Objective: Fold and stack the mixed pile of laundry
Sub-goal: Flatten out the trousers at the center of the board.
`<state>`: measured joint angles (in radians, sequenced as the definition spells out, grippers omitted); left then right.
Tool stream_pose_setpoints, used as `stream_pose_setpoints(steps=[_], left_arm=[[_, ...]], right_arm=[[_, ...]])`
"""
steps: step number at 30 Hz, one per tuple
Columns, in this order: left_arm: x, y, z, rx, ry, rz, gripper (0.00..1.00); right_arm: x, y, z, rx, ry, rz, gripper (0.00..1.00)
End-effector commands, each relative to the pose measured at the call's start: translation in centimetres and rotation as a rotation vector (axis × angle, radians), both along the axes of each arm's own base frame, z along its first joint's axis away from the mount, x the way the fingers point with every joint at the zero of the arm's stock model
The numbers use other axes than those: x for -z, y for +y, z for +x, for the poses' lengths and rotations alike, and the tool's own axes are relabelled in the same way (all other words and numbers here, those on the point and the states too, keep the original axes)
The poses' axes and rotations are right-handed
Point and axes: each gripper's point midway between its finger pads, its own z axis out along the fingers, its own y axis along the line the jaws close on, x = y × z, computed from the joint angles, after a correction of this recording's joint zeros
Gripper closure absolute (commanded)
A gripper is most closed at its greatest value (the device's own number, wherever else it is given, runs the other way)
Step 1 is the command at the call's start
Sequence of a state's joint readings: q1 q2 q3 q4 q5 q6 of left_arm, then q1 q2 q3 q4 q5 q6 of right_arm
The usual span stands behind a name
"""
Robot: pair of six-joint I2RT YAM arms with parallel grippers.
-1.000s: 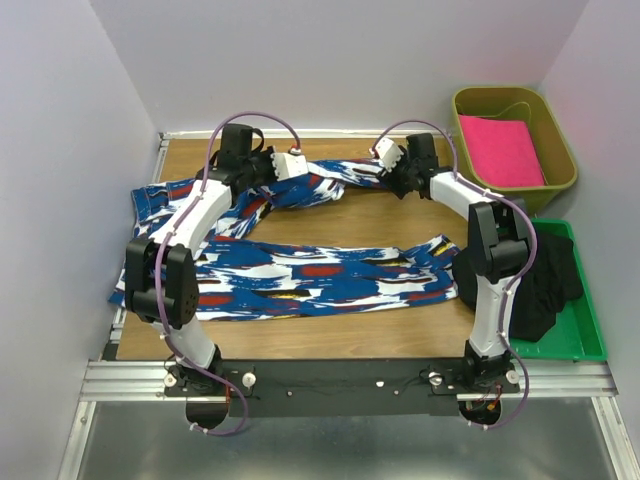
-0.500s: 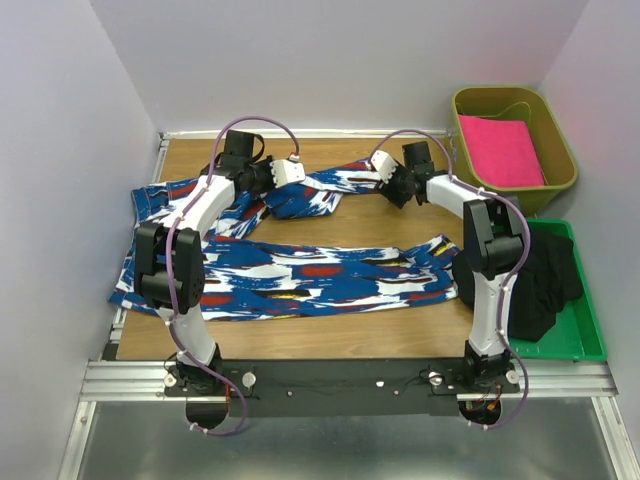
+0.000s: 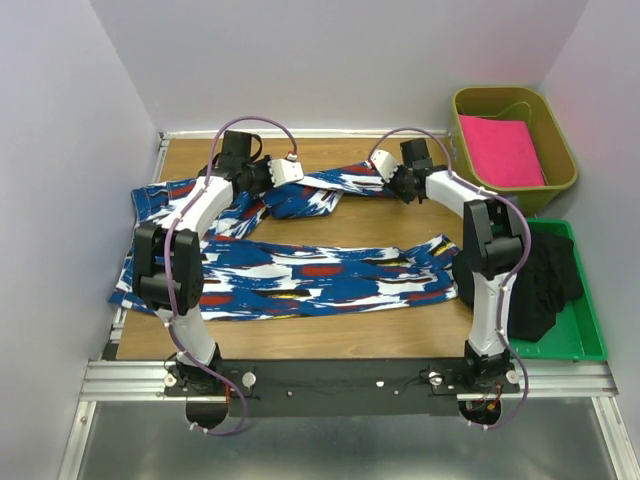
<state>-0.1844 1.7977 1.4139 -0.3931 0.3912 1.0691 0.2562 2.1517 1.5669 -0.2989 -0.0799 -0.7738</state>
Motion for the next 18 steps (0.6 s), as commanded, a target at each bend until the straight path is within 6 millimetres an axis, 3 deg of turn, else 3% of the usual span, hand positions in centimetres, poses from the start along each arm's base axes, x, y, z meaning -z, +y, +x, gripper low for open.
stream_pose_setpoints(steps=[1,2,4,5,6,7,8,10,11,13,15,16,18], left_arm=[[-2.8,1.3,-1.3,-0.052,-0.081,-0.009,1.0],[-4.0,1.5,-1.8,-0.064,-0.113,-0.015,1.0],[-3.5,2.1,-2.8,-0.093,-0.121,-0.008,1.0],[-5.0,2.5,-3.5,-0.105,-0.16,-0.014,1.0],[-5.1,2.7,-4.0,-0.11,-0.173,-0.01,1.0],[-4.1,3.1,-4.9,-0.114,-0.171,0.004,1.0],[-5.0,3.3,-5.7,-0.113,-0.201,0.007,1.0],[-4.1,3.6,-6.9,-0.106,-0.199,0.021,1.0],[-4.6,3.6,-7.3,-0.103,-0.216,0.02,1.0],[-4.9,3.5,-7.5,-0.099,-0.224,0.011,1.0],[-4.8,2.9,-6.8,-0.099,-0.223,-0.001,1.0],[-5.9,2.6,-5.9,-0.105,-0.245,-0.013,1.0],[-4.4,1.3,-4.3,-0.121,-0.179,-0.042,1.0]], right_arm=[[-7.4,-0.6,-5.1,0.046,0.048,0.058,0.99],[-9.8,-0.8,-6.4,0.046,0.023,0.074,0.99],[-11.1,-1.2,-9.1,0.063,0.061,0.093,0.99],[-11.2,-1.5,-10.4,0.066,0.082,0.092,0.99],[-13.4,-1.8,-11.8,0.075,0.051,0.109,0.99],[-13.7,-2.0,-13.2,0.081,0.076,0.117,0.99],[-14.4,-2.2,-14.0,0.089,0.072,0.122,0.99],[-15.8,-2.6,-16.4,0.102,0.077,0.144,0.99],[-16.2,-2.6,-17.0,0.104,0.077,0.152,0.99],[-16.7,-3.0,-17.3,0.125,0.073,0.146,0.99],[-16.6,-3.6,-16.3,0.15,0.048,0.119,0.99],[-16.8,-3.9,-14.8,0.17,-0.003,0.107,0.99],[-16.0,-3.7,-12.8,0.196,-0.019,0.107,0.99]])
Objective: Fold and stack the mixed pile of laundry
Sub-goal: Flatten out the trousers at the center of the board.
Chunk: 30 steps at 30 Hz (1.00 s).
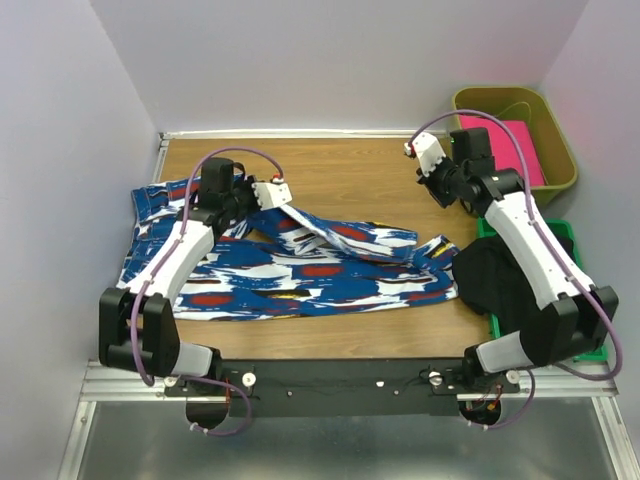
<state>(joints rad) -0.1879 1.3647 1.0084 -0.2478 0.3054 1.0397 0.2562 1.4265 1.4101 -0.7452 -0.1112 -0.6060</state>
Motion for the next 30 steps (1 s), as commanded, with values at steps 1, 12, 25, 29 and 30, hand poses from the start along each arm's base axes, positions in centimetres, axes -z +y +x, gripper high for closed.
stream_pose_setpoints(steps=[1,12,25,29,30], left_arm=[[-2.3,-2.9,4.9,-0.03,-0.043,-0.061,1.0],[7.0,-7.3,17.2,-0.179,0.215,-0.074,1.0],[11.3,-6.4,16.6,-0.203,0.262,-0.025,1.0],[11.1,-6.4,16.5,-0.203,0.252,-0.029,1.0],[10.9,-6.5,16.4,-0.201,0.25,-0.032,1.0]], right_arm=[[2.7,-0.2,3.5,0.085,0.032,-0.02,0.99],[11.0,7.2,-0.4,-0.15,0.471,0.152,0.38],[15.5,11.5,-7.8,-0.294,0.581,0.053,0.2],[17.4,10.4,-7.6,-0.242,0.572,-0.054,0.2],[17.8,10.1,-7.5,-0.226,0.568,-0.078,0.21]])
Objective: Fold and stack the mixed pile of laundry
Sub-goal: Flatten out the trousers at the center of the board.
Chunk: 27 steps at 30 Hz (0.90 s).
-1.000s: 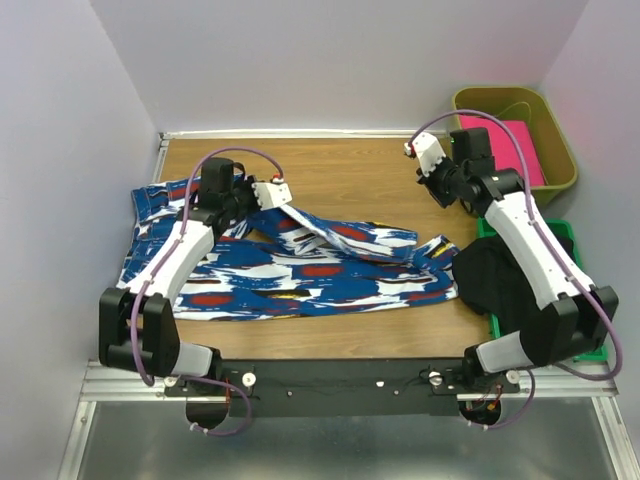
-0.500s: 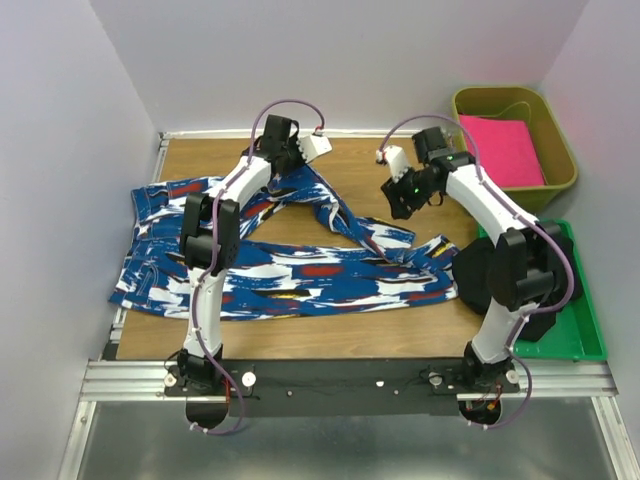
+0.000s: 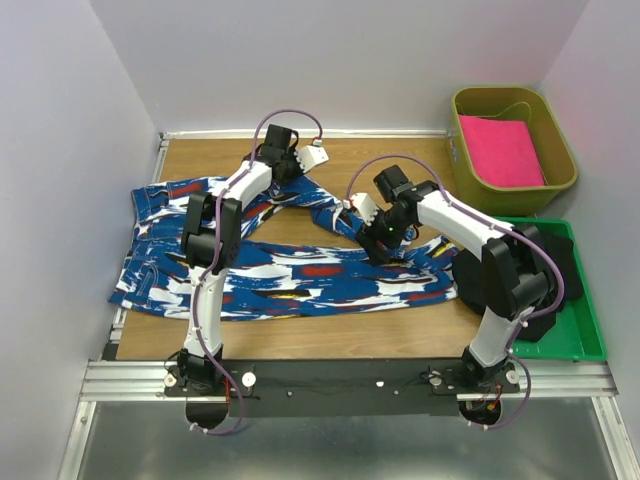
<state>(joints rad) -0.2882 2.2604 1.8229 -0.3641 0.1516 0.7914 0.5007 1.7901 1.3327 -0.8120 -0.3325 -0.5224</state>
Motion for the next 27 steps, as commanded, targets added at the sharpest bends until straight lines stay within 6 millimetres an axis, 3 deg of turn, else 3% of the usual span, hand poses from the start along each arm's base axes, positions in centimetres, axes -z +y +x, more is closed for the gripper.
stream_pose_setpoints(steps=[1,4,6,7,8,10,13,15,16,20,21,22,23,24,25,26,27], left_arm=[[-1.0,0.4,-0.1,-0.021,-0.02,-0.013,1.0],[-1.6,0.3,-0.4,-0.015,-0.03,-0.022,1.0],[-2.0,0.3,-0.8,-0.009,-0.038,-0.026,1.0],[-2.1,0.4,-0.9,-0.002,-0.039,-0.028,1.0],[-2.0,0.4,-1.3,0.002,-0.034,-0.029,1.0],[-3.1,0.5,-1.6,0.009,-0.052,-0.051,1.0],[-4.7,0.6,-2.4,0.029,-0.083,-0.075,1.0],[-5.0,0.8,-3.1,0.039,-0.097,-0.081,1.0],[-5.2,0.6,-3.0,0.047,-0.112,-0.093,1.0],[-5.9,0.0,-1.6,0.018,-0.136,-0.139,1.0],[-5.0,-0.2,-1.2,0.008,-0.124,-0.145,1.0],[-5.0,-0.4,-0.7,0.002,-0.126,-0.154,1.0],[-6.1,-0.5,0.4,-0.02,-0.153,-0.172,1.0],[-5.1,-0.6,1.0,-0.039,-0.139,-0.173,0.98],[-5.3,-0.5,1.8,-0.064,-0.155,-0.184,0.93],[-6.6,-0.2,3.0,-0.109,-0.184,-0.199,0.78],[-6.1,-0.1,3.4,-0.131,-0.174,-0.198,0.71]], right_arm=[[1.8,-1.5,0.6,0.054,-0.045,-0.123,0.21],[2.2,-2.6,1.7,0.104,-0.102,-0.187,0.24],[2.2,-3.2,2.4,0.131,-0.128,-0.222,0.49],[1.9,-3.3,2.8,0.149,-0.141,-0.229,0.67],[1.3,-3.4,3.1,0.156,-0.159,-0.238,0.97],[-1.0,-3.2,3.4,0.173,-0.184,-0.215,0.99],[-6.4,-3.7,3.9,0.223,-0.29,-0.173,0.99],[-9.4,-4.9,5.0,0.262,-0.372,-0.171,0.99],[-10.1,-5.8,5.6,0.272,-0.391,-0.187,0.99],[-11.5,-10.8,11.1,0.412,-0.447,-0.228,0.99],[-13.0,-12.2,13.2,0.461,-0.489,-0.221,0.99],[-11.5,-12.4,14.9,0.469,-0.48,-0.243,0.99],[-11.4,-12.9,16.0,0.489,-0.501,-0.27,0.99],[-10.9,-13.1,17.3,0.502,-0.51,-0.279,0.99],[-10.0,-12.8,19.4,0.517,-0.528,-0.287,0.99],[-9.3,-12.9,20.6,0.536,-0.532,-0.308,0.99],[-8.6,-12.8,21.5,0.547,-0.528,-0.319,0.99]])
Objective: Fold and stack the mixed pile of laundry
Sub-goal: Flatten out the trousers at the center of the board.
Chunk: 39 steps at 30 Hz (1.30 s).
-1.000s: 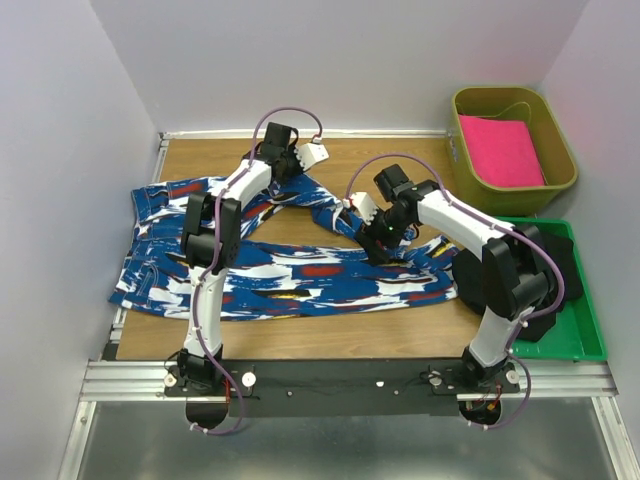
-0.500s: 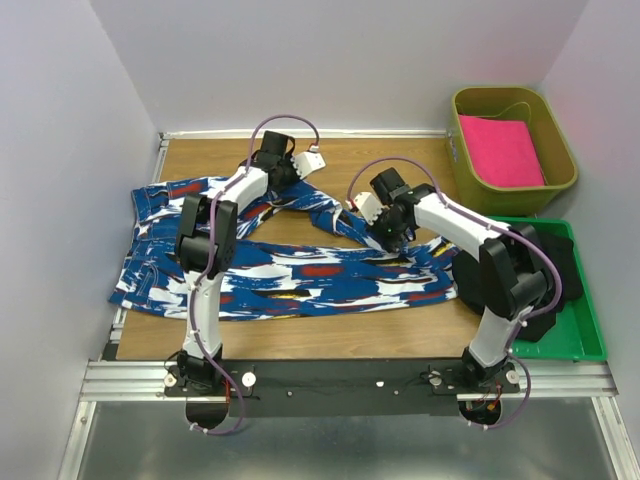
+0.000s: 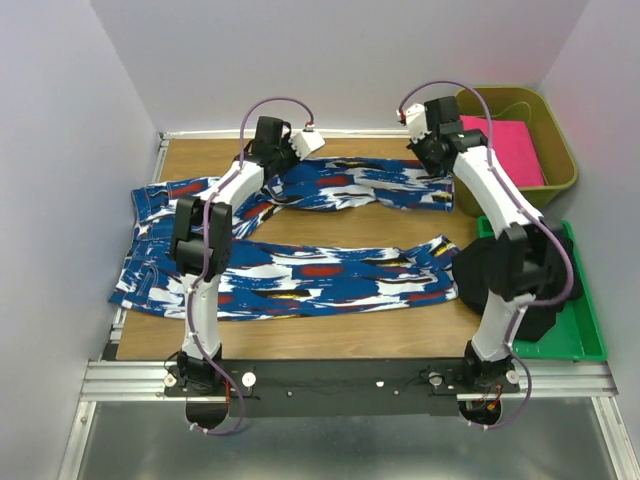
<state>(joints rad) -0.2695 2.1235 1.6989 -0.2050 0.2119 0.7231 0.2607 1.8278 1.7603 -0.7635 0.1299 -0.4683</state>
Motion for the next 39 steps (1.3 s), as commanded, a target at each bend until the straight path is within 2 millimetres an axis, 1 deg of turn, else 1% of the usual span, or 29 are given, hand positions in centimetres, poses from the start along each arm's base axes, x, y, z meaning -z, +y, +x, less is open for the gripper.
stream_pose_setpoints(steps=[1,2,4,5,6,7,8,9,10,11,13,14,15,16,17,19,20,21,22,24,26,27,29,30,32,33,34,36,39], left_arm=[[-0.9,1.2,3.5,-0.14,-0.029,-0.077,0.64],[-1.2,1.5,3.4,-0.139,-0.019,-0.092,0.4],[-2.5,3.9,2.8,-0.172,-0.017,-0.1,0.38],[-1.2,5.3,1.6,-0.187,0.019,-0.085,0.38],[-2.9,6.3,0.9,-0.199,-0.005,-0.084,0.37],[-2.6,7.4,0.0,-0.211,0.014,-0.073,0.37],[-0.9,9.4,-1.5,-0.242,0.061,-0.057,0.37],[-1.9,10.3,-2.4,-0.249,0.053,-0.053,0.37],[-1.2,11.4,-3.4,-0.259,0.076,-0.038,0.38],[0.7,12.8,-4.8,-0.28,0.126,-0.022,0.38],[1.9,14.2,-6.1,-0.304,0.159,-0.013,0.4],[3.4,14.9,-7.0,-0.323,0.191,-0.001,0.43],[4.3,15.9,-7.3,-0.346,0.213,0.001,0.44],[4.9,15.9,-7.4,-0.349,0.224,0.002,0.45],[5.4,17.3,-7.4,-0.383,0.238,-0.007,0.49],[7.8,18.6,-7.9,-0.411,0.304,-0.002,0.53],[8.0,19.2,-7.5,-0.425,0.308,0.004,0.57],[9.6,19.8,-7.8,-0.441,0.347,0.011,0.59],[10.4,21.1,-8.2,-0.463,0.376,0.023,0.61],[11.4,23.3,-8.3,-0.51,0.396,0.068,0.65],[11.0,26.9,-8.2,-0.592,0.38,0.122,0.68],[11.3,27.9,-8.5,-0.612,0.387,0.14,0.69],[10.6,31.2,-8.8,-0.689,0.363,0.22,0.71],[9.7,32.0,-8.8,-0.707,0.34,0.232,0.71],[8.6,32.8,-8.8,-0.718,0.303,0.258,0.71],[6.7,32.6,-8.5,-0.711,0.259,0.243,0.7],[5.7,31.8,-8.4,-0.678,0.24,0.214,0.68],[3.0,28.3,-7.8,-0.567,0.176,0.133,0.61],[2.1,24.1,-8.3,-0.454,0.169,0.107,0.53]], right_arm=[[3.9,-0.2,6.3,0.091,-0.006,-0.097,0.99],[7.1,-0.2,7.1,0.102,0.044,-0.126,0.99],[8.5,-0.1,8.3,0.118,0.049,-0.136,0.99],[9.9,-0.3,8.9,0.125,0.063,-0.155,0.87],[10.4,-0.2,9.2,0.127,0.068,-0.157,0.75],[10.8,-0.1,9.0,0.133,0.087,-0.151,0.58],[11.0,0.1,9.1,0.134,0.089,-0.14,0.32],[10.5,0.4,9.1,0.132,0.082,-0.124,0.3],[10.2,0.7,9.1,0.134,0.071,-0.097,0.29],[9.7,0.9,9.0,0.129,0.062,-0.074,0.28],[9.2,2.1,8.1,0.088,0.062,-0.031,0.29],[9.1,2.8,8.0,0.069,0.055,-0.013,0.32],[9.9,3.3,7.5,0.055,0.07,-0.009,0.33],[9.7,4.0,7.4,0.04,0.065,-0.001,0.34],[9.9,4.4,7.3,0.032,0.067,0.006,0.37],[10.2,5.8,7.2,0.005,0.084,0.047,0.4],[11.3,6.3,6.8,-0.008,0.119,0.05,0.42],[11.9,7.2,6.5,-0.028,0.141,0.059,0.42],[12.3,7.6,6.4,-0.034,0.155,0.059,0.42],[14.4,8.0,6.2,-0.04,0.205,0.048,0.38],[15.9,7.8,6.1,-0.041,0.247,0.029,0.34],[17.8,7.6,5.6,-0.042,0.289,0.014,0.32],[18.9,7.1,5.5,-0.044,0.306,-0.019,0.3],[19.9,6.4,5.4,-0.024,0.314,-0.056,0.3],[20.2,5.7,6.2,-0.002,0.27,-0.089,0.31],[20.5,4.9,6.2,0.018,0.26,-0.121,0.31],[20.1,4.7,6.6,0.025,0.24,-0.126,0.32],[19.8,4.0,7.1,0.043,0.219,-0.153,0.33],[19.3,3.5,7.8,0.051,0.187,-0.171,0.33]])
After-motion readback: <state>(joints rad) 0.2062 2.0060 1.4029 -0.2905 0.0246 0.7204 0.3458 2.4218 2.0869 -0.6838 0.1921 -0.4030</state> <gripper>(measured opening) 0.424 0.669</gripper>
